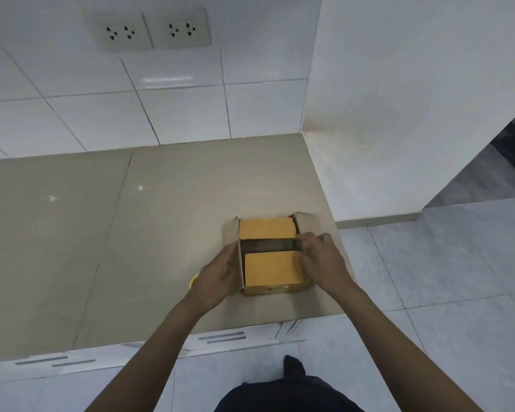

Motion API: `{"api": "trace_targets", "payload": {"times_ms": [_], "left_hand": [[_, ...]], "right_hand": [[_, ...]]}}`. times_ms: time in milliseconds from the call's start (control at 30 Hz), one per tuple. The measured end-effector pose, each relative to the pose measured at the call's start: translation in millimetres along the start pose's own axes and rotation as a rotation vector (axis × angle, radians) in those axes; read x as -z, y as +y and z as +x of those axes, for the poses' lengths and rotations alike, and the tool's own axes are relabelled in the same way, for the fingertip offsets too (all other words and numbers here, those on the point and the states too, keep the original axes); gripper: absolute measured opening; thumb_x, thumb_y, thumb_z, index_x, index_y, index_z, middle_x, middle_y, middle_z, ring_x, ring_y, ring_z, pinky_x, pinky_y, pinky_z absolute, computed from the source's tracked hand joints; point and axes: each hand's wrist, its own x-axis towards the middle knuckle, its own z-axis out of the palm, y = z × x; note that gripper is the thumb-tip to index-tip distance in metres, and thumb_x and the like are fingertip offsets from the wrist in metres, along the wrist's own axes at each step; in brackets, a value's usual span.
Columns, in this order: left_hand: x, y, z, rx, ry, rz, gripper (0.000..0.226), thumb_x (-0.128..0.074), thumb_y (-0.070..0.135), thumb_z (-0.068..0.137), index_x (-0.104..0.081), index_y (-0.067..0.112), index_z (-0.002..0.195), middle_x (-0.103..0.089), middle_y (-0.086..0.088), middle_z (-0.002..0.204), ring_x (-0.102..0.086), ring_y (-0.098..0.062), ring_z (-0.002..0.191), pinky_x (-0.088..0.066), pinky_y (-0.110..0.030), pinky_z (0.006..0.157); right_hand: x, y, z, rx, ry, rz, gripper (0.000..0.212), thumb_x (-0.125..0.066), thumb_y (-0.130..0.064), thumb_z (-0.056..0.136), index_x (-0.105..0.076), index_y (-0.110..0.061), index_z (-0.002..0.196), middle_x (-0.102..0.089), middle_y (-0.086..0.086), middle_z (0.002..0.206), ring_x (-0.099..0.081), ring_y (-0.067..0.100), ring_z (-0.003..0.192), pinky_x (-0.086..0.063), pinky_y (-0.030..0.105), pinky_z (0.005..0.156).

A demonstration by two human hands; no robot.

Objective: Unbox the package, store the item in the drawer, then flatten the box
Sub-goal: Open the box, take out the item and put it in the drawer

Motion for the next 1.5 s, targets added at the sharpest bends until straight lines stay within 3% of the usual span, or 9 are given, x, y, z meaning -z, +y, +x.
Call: {"api": "trace_targets", "payload": {"times_ms": [200, 367, 533, 733, 867, 1067, 1233, 1400, 1500], "left_hand": [[7, 25, 7, 0.238, 0.038, -0.328, 0.03, -0.04, 0.045, 0.098, -0.05, 0.041, 0.126, -0.052, 0.007, 0.138, -0.046, -0.017, 0.128, -0.038, -0.046, 0.109], [10, 31, 2, 0.193, -0.232, -0.294, 0.073, -0.074, 0.057, 0.071, -0.026, 0.062, 0.126, -0.041, 0.052, 0.121, -0.047, 0.022, 0.11, -0.045, -0.007, 0.088], [-12, 25, 0, 0.057, -0.151, 0.061, 0.132, -0.087, 0.04, 0.058, 0.009, 0.033, 0.148, -0.008, 0.026, 0.144, -0.015, 0.007, 0.131, -0.021, -0.015, 0.106], [-24, 20, 0, 0.037, 0.015, 0.184, 0.118, -0.081, 0.027, 0.066, 0.001, 0.016, 0.151, -0.016, -0.002, 0.159, -0.023, -0.021, 0.143, -0.03, -0.032, 0.113], [-25, 23, -1, 0.043, 0.035, 0.182, 0.115, -0.079, 0.026, 0.069, 0.0, 0.017, 0.151, -0.02, -0.001, 0.158, -0.027, -0.022, 0.142, -0.035, -0.037, 0.11], [-30, 26, 1, 0.068, 0.057, 0.153, 0.114, -0.08, 0.027, 0.072, 0.002, 0.015, 0.151, -0.02, -0.003, 0.158, -0.024, -0.022, 0.143, -0.033, -0.039, 0.112], [-31, 32, 9, 0.09, 0.044, 0.101, 0.112, -0.08, 0.022, 0.074, 0.002, 0.014, 0.151, -0.023, -0.003, 0.157, -0.027, -0.022, 0.142, -0.032, -0.037, 0.112], [-32, 31, 13, 0.098, 0.053, 0.103, 0.114, -0.081, 0.025, 0.072, 0.0, 0.012, 0.15, -0.015, -0.003, 0.159, -0.02, -0.018, 0.145, -0.019, -0.018, 0.11], [-33, 29, 15, 0.098, 0.058, 0.098, 0.115, -0.082, 0.026, 0.071, 0.0, 0.013, 0.151, -0.014, -0.003, 0.159, -0.018, -0.016, 0.145, -0.018, -0.015, 0.109]], "right_hand": [[12, -16, -4, -0.12, -0.062, 0.331, 0.032, -0.038, -0.04, 0.099, -0.058, -0.025, 0.079, -0.055, -0.001, 0.1, -0.053, 0.012, 0.095, -0.039, 0.027, 0.076], [28, -15, -20, -0.13, -0.249, 0.446, 0.06, -0.036, -0.043, 0.1, -0.062, -0.016, 0.053, -0.072, -0.008, 0.096, -0.061, -0.002, 0.092, -0.04, 0.021, 0.083], [18, -5, -9, 0.153, -0.263, -0.064, 0.025, -0.047, -0.032, 0.096, -0.07, -0.026, 0.103, -0.055, -0.013, 0.132, -0.036, 0.012, 0.113, -0.033, 0.029, 0.091], [12, -11, 39, 0.313, -0.136, -0.272, 0.067, -0.056, -0.039, 0.086, -0.026, -0.037, 0.147, -0.014, -0.017, 0.16, -0.034, 0.024, 0.12, -0.036, 0.042, 0.098], [0, -13, 71, 0.183, -0.198, -0.287, 0.08, -0.061, -0.048, 0.081, -0.021, -0.028, 0.147, -0.038, 0.0, 0.15, -0.023, 0.028, 0.139, -0.028, 0.052, 0.105], [-10, -11, 81, 0.248, -0.203, -0.019, 0.062, -0.075, -0.033, 0.068, -0.043, -0.031, 0.121, -0.053, 0.005, 0.116, -0.045, 0.03, 0.113, -0.041, 0.043, 0.095], [-15, 1, 89, 0.344, -0.247, -0.269, 0.07, -0.076, -0.032, 0.072, -0.047, -0.012, 0.133, -0.033, 0.011, 0.144, -0.025, 0.033, 0.133, -0.034, 0.043, 0.11], [-11, 5, 90, 0.322, -0.234, -0.084, 0.051, -0.083, -0.03, 0.062, -0.049, -0.014, 0.096, -0.034, 0.01, 0.147, -0.023, 0.028, 0.138, -0.029, 0.04, 0.11], [-12, 10, 92, 0.371, -0.222, -0.135, 0.061, -0.083, -0.03, 0.066, -0.053, -0.008, 0.114, -0.029, 0.011, 0.152, -0.019, 0.031, 0.142, -0.025, 0.04, 0.115]]}}
